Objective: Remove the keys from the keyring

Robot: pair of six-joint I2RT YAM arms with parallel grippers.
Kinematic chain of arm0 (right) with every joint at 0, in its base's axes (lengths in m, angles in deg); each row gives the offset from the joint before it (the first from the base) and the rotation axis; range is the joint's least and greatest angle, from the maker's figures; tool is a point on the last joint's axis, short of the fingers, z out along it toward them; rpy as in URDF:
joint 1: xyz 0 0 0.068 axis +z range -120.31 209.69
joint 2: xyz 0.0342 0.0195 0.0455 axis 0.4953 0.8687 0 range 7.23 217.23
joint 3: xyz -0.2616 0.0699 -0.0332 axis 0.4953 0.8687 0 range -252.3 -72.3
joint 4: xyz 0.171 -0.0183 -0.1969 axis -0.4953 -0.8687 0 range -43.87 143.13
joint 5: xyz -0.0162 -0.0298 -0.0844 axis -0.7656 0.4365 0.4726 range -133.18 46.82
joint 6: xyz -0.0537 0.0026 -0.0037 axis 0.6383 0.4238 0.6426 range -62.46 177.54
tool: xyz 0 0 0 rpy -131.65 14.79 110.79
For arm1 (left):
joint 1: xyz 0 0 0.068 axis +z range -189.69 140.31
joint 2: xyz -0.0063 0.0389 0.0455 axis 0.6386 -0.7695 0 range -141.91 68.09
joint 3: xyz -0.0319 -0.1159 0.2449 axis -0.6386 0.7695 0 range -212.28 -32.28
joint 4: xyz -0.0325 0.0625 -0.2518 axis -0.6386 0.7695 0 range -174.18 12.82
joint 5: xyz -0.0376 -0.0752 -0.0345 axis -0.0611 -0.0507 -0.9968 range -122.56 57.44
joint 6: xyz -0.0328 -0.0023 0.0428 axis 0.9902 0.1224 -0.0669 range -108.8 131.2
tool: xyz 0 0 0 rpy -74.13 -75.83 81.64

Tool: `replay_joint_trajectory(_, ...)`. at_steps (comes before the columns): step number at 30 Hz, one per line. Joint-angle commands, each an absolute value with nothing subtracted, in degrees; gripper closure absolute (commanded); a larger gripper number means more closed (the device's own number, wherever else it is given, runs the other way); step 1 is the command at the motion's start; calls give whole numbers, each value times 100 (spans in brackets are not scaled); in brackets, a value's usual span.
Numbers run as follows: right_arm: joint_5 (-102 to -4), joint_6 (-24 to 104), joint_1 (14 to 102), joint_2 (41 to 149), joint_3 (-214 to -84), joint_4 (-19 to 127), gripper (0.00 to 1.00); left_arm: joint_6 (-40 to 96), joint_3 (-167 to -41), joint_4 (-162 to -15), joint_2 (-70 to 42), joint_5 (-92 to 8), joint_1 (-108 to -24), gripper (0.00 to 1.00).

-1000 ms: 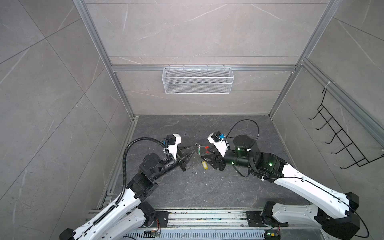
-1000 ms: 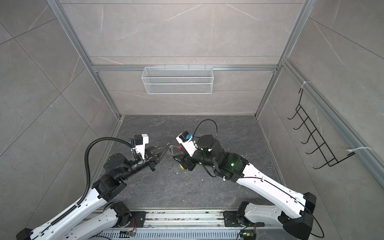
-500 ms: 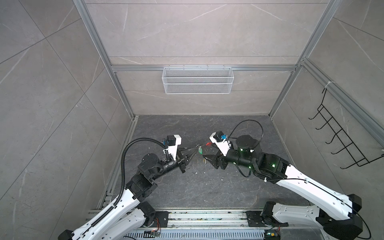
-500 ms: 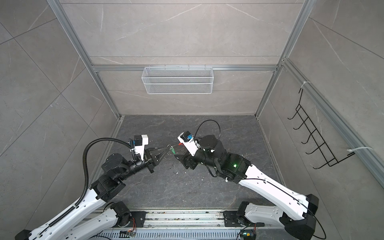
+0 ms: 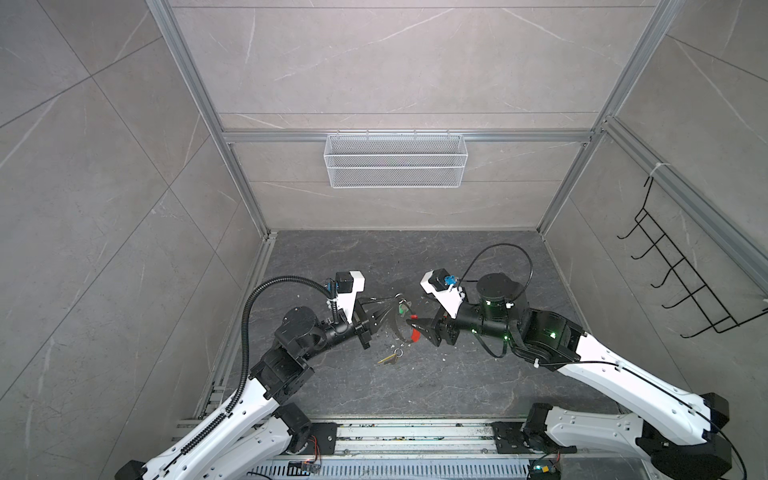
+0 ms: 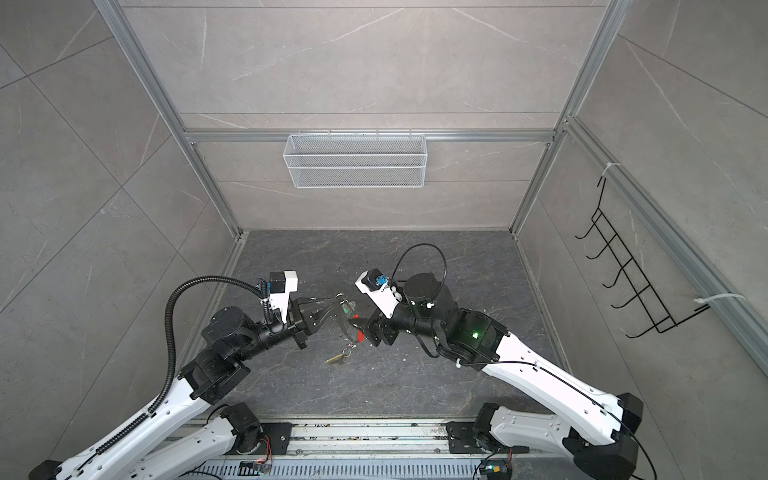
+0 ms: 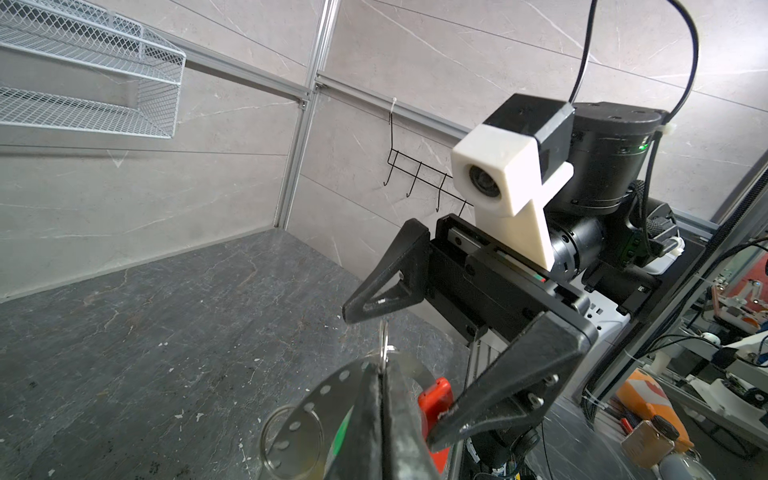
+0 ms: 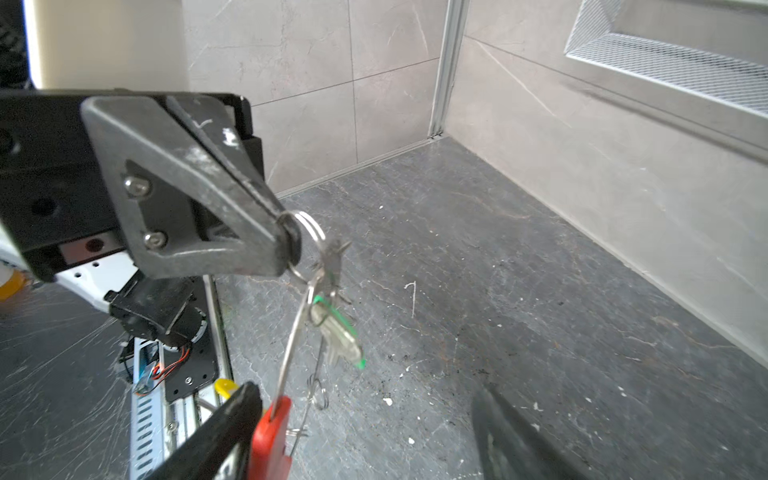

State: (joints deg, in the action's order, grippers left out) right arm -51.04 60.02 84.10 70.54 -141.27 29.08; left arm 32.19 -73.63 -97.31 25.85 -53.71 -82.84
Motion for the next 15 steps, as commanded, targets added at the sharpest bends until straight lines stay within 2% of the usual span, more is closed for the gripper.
replay_joint_trajectory(1,-5450,5874,8469,7107,-14044,3040,24,3262,-7649,-10016,2608,-5407,-8309,100)
replay_joint_trajectory(5,-5259,5851,8495,7203,-14048,3056,40,3299,-7649,-10027,2627,-5357,-8310,100)
replay_joint_trajectory(9,-5012,5851,8526,7286,-14133,3015,63,3313,-7658,-10007,2625,-5300,-8306,100)
replay_joint_trajectory(15,-4635,5893,8594,7322,-14278,2935,82,3373,-7797,-9731,2536,-5166,-8306,100)
